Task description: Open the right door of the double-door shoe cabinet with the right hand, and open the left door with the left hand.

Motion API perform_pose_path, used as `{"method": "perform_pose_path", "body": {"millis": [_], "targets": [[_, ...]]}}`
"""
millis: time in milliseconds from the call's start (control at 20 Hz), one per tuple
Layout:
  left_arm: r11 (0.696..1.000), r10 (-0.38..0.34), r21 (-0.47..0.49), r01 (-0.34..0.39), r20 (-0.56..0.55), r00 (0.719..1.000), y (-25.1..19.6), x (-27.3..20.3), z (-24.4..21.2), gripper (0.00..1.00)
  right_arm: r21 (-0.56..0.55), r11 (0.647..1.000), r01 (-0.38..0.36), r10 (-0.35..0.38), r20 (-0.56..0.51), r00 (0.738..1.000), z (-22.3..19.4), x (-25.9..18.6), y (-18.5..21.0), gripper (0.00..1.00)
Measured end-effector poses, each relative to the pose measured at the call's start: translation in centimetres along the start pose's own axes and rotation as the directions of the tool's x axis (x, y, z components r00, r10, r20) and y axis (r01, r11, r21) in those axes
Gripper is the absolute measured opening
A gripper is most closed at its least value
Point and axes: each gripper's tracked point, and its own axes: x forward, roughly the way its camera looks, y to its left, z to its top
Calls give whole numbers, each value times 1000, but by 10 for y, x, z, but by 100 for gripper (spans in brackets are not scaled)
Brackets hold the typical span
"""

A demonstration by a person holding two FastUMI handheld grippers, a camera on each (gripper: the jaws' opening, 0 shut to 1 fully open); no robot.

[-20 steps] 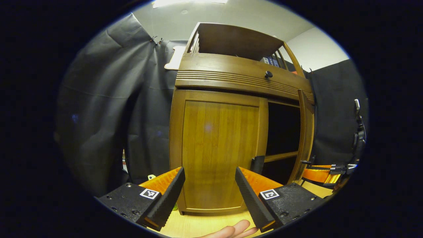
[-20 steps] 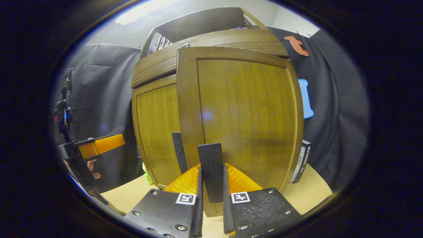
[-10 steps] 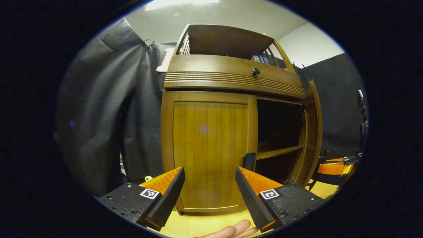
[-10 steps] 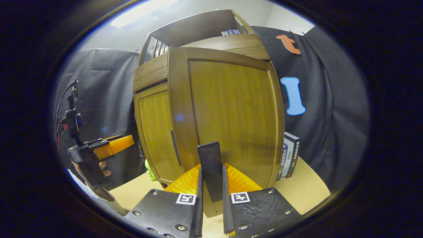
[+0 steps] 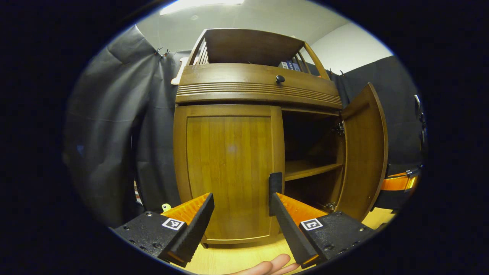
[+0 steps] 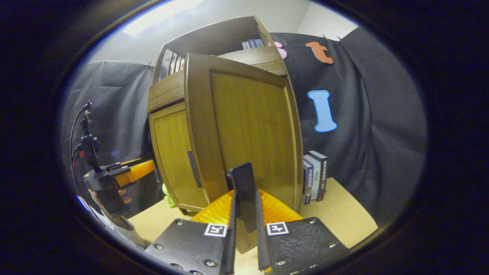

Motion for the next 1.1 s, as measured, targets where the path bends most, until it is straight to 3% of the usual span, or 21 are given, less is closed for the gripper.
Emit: {"method": "perform_pose_path", "body": {"millis": [50,100,250,300,550,700,800,850,950,1050,1100], "targets": [[1000,-3,2,3,0,1000,-2,0,0,95,-6,1000,9,-9,5,1000,0,-2,-3,23],[1000,-6,5,6,1,1000,-4,-1,-1,91,-11,1000,16,-16,10,1000,0,-4,-5,23],[1000,-15,13,15,-3,1000,-8,-1,-3,91,-18,999,35,-35,16,999,2,-7,-10,23],[1000,-16,17,16,-5,1000,-8,-1,-3,95,-26,999,47,-46,17,999,3,-9,-13,23],[1000,-9,19,9,-10,1000,-7,1,-5,93,-28,995,97,-97,29,995,6,-16,-30,27],[1000,-2,17,2,-10,1000,-5,2,-4,96,-30,978,204,-203,54,978,11,-22,-60,27],[1000,6,18,-6,-15,1000,-4,4,-6,93,-72,944,323,-317,86,945,25,-41,-82,43],[1000,6,16,-6,-20,1000,-5,5,-8,96,-107,925,365,-355,108,929,24,-36,-97,51],[1000,5,9,-5,-35,999,-5,9,-12,96,-153,881,448,-428,144,892,26,-54,-108,58],[1000,1,-5,-2,-42,999,-8,14,-15,96,-173,864,472,-451,149,880,26,-66,-115,78],[1000,-6,-16,6,-42,999,-12,19,-17,93,-172,855,489,-467,155,871,26,-72,-119,81]]}}
